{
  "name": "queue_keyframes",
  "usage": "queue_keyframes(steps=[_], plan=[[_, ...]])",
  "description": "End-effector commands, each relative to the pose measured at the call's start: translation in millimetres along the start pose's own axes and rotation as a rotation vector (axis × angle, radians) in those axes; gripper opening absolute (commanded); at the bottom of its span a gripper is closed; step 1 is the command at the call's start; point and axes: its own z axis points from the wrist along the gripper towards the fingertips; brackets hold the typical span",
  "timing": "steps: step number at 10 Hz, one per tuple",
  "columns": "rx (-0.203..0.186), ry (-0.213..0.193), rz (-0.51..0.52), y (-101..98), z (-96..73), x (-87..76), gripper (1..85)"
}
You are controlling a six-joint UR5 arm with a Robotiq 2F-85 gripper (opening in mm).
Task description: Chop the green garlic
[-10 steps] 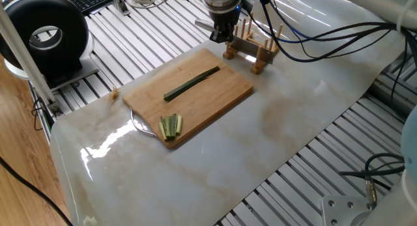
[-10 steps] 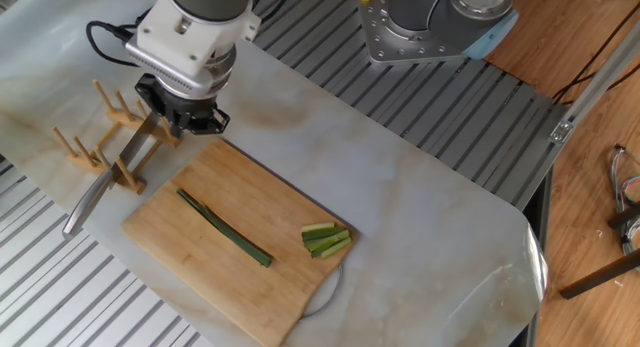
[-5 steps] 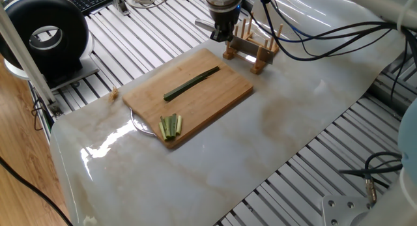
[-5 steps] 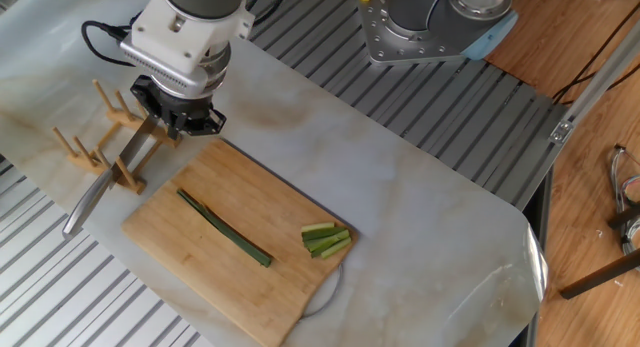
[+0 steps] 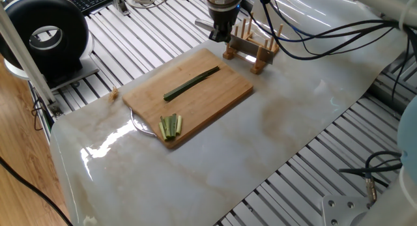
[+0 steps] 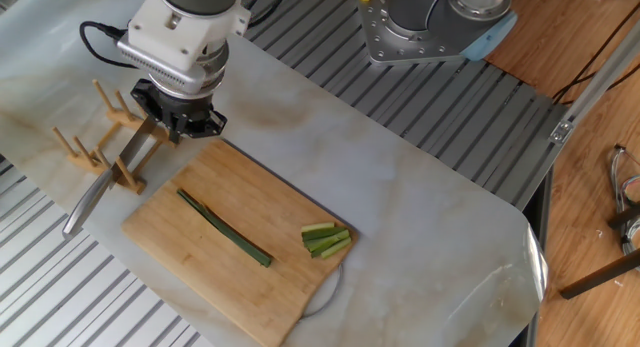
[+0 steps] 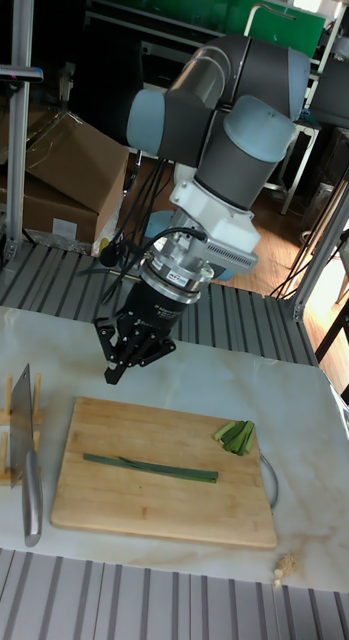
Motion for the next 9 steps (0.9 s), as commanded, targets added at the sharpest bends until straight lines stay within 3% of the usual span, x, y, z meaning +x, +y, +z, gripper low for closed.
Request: queue_keyframes(steps=[1,2,4,7,9], plan=[[-0.043,-0.017,-0.001,7.7,-6.3,-4.0,1.3],[-0.058,-0.019,0.012,10.9,-5.3,-4.6,1.3],[-0.031,-0.001,0.046,4.8,-0.4,-1.5,1.3],[-0.073,-0.007,0.074,16.8,0.2,-4.2,1.3],[-0.097,0.076,0.149,24.3,-1.1,16.2,1.3]])
